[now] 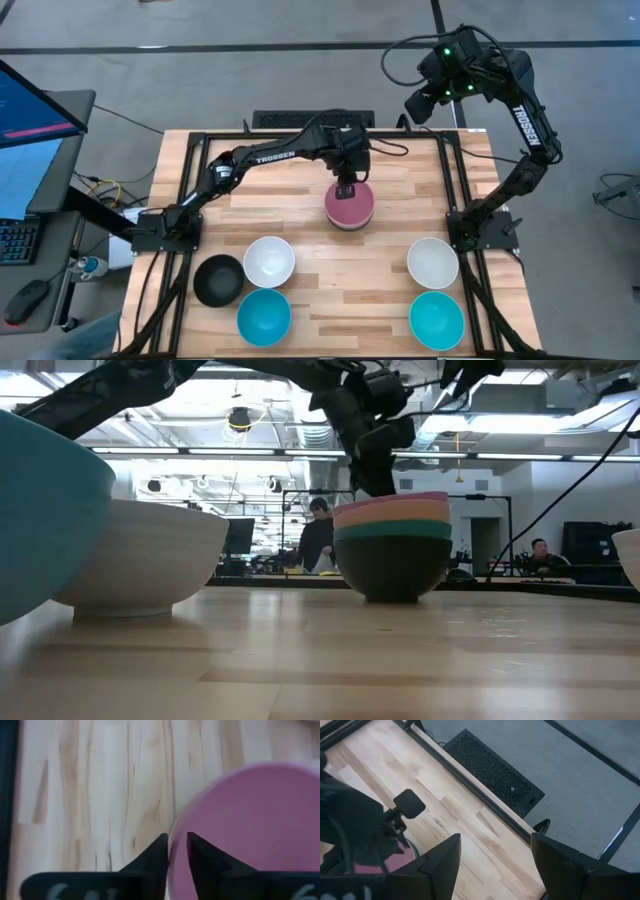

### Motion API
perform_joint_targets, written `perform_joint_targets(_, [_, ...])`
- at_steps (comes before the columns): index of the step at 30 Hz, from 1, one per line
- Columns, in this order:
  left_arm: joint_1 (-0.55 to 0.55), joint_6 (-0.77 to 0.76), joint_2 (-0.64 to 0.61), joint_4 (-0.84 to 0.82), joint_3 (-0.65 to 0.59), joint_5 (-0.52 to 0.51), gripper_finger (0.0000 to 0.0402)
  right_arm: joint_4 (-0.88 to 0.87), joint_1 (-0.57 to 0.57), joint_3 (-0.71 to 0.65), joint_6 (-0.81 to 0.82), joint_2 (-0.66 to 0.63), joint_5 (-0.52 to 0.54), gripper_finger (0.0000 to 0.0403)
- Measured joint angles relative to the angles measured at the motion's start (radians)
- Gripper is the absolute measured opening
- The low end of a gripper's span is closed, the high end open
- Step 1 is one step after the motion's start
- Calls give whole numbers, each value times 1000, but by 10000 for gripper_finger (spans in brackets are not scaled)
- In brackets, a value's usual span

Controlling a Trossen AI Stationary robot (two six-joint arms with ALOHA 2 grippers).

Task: Nest bowls inside each other
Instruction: Stack the pink bowl on top of the orange bowl, then adjust the bowls

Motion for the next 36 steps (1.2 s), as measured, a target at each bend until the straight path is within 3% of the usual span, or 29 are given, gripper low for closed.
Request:
perform_joint_targets(10, [-18, -13, -18, -63, 9, 12, 124, 0, -7, -82, -16, -1, 1, 265])
perform_joint_targets(19, [-29, -9, -197, -21, 6, 88, 149, 11, -15, -115, -54, -13, -3, 265])
perform_joint_targets(22, [-24, 5, -245, -32, 6, 119, 147, 29, -24, -159, -40, -33, -51, 265])
perform_joint_targets(26, [-14, 7, -301, -41, 6, 219, 139, 107, -23, -354, -10, -83, -82, 265])
perform_joint_targets(33, [-6, 24, -377, -89, 6, 217, 106, 340, 40, -778, 65, -203, -86, 261])
perform_joint_targets(36, [5, 28, -391, -92, 6, 244, 92, 462, 64, -912, 127, -236, -93, 235])
